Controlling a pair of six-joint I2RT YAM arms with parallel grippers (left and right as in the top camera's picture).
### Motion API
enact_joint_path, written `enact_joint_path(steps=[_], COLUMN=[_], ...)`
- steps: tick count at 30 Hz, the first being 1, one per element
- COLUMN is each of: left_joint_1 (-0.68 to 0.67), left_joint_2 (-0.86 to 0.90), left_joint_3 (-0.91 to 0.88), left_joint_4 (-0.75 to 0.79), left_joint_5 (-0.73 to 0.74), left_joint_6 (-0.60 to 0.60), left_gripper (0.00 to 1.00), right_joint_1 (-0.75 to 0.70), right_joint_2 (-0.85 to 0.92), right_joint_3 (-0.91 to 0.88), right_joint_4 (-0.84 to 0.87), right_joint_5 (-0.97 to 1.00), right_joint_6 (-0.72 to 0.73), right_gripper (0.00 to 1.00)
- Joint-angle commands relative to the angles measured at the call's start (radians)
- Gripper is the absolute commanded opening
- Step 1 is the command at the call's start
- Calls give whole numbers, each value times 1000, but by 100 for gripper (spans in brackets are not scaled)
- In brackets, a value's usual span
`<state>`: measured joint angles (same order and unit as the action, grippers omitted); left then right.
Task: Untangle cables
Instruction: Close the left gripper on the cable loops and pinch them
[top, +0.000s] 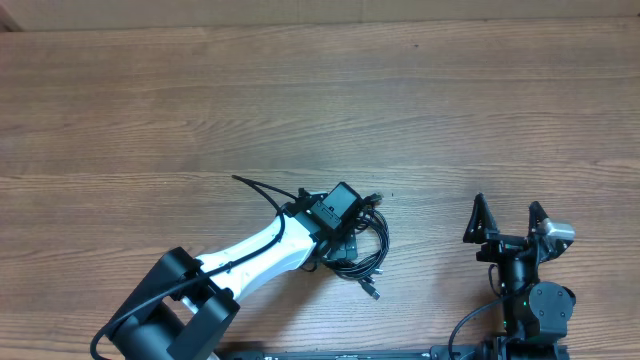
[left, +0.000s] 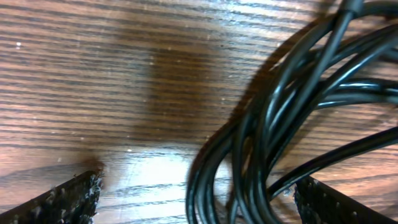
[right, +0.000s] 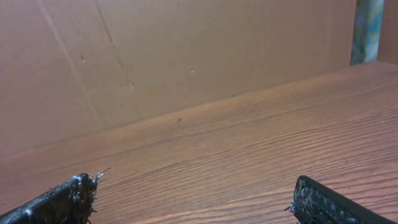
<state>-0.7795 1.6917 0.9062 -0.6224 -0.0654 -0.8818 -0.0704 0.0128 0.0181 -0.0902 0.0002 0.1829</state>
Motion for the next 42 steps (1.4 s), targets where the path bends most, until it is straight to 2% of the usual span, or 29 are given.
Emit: enact_joint_path(steps=[1,4,6,8,11,13,20,25,34,40,41,42], left_joint_1=[-6,-6,-6,-6,-6,-6,-6,-6,-6,-6,-6,-7], left_joint_2=[5,5,5,5,5,5,5,5,5,5,5,5], left_joint_3=[12,12,12,12,12,12,12,12,12,12,12,12], left_joint_4=[3,2,3,4,3,4,5,8,26,24,24,24], left_joint_5=[-35,-35,-35,-35,-35,-35,-35,-35,-39,-39,-39,-38], left_joint_6=[-32,-32,-32,-32,-31,-31,-31,-31,-31,7,11,11], left_gripper=[100,100,96,88,66,56,41,27,9,10,13,21], right_joint_1=[-2,-2,-2,-2,-2,-2,-2,-2,-2,-2,-2,-2], right_joint_2=[-10,-10,-10,-10,-10,-10,-10,-10,-10,-10,-10,-10], right_joint_3=[-10,-10,-10,-10,-10,-10,-10,-10,-10,-10,-10,-10], right_joint_4=[6,6,6,6,6,6,6,6,6,6,6,6], right_joint_5=[-3,-3,-3,-2,-2,-2,-3,-2,-2,-2,-2,-2], right_joint_6=[-5,-5,-5,-5,-5,-5,-5,-5,-5,-5,-5,-5], right_gripper=[100,100,100,100,100,100,100,100,100,100,100,100])
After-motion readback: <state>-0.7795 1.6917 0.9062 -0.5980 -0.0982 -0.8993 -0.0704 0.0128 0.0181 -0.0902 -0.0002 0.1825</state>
